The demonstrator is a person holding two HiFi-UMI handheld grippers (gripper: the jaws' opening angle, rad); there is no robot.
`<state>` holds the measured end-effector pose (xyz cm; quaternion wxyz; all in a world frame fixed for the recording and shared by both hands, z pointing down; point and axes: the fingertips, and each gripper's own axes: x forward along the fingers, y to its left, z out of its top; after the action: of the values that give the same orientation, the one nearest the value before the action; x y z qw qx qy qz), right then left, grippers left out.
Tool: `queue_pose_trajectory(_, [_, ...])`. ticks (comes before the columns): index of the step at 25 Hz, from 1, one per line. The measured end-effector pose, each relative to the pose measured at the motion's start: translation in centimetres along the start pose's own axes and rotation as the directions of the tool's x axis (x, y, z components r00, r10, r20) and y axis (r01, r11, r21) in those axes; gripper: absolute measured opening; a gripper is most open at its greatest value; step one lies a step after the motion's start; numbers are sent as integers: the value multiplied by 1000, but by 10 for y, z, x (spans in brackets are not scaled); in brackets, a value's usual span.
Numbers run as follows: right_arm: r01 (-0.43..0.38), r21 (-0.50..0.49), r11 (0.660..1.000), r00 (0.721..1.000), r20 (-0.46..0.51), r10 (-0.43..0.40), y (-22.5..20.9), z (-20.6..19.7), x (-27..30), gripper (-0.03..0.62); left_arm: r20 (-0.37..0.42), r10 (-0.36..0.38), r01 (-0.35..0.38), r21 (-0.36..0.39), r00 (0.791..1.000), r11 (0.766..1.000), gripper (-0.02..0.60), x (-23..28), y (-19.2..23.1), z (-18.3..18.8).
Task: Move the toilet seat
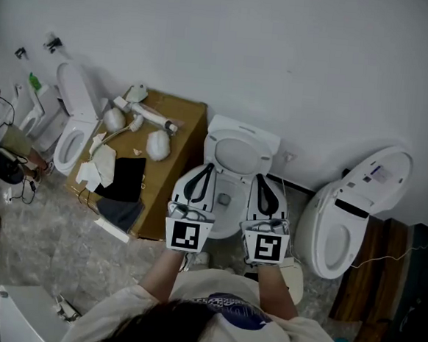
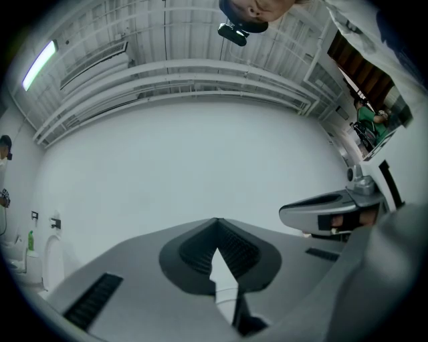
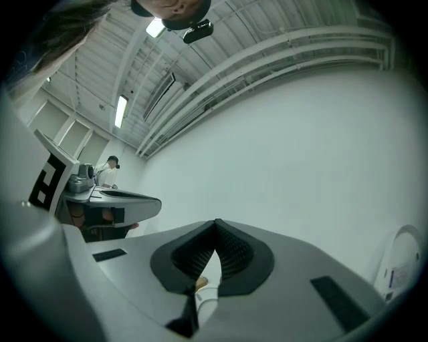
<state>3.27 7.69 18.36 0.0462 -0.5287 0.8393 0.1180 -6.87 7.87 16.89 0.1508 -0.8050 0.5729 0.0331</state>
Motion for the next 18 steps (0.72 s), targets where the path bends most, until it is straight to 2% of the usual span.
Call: queue_pose_trajectory(18, [21,-17,1000,1000,16,-21,-8,1,11,6,3,-13,13,1,1000,1000,-3,11,0,-5])
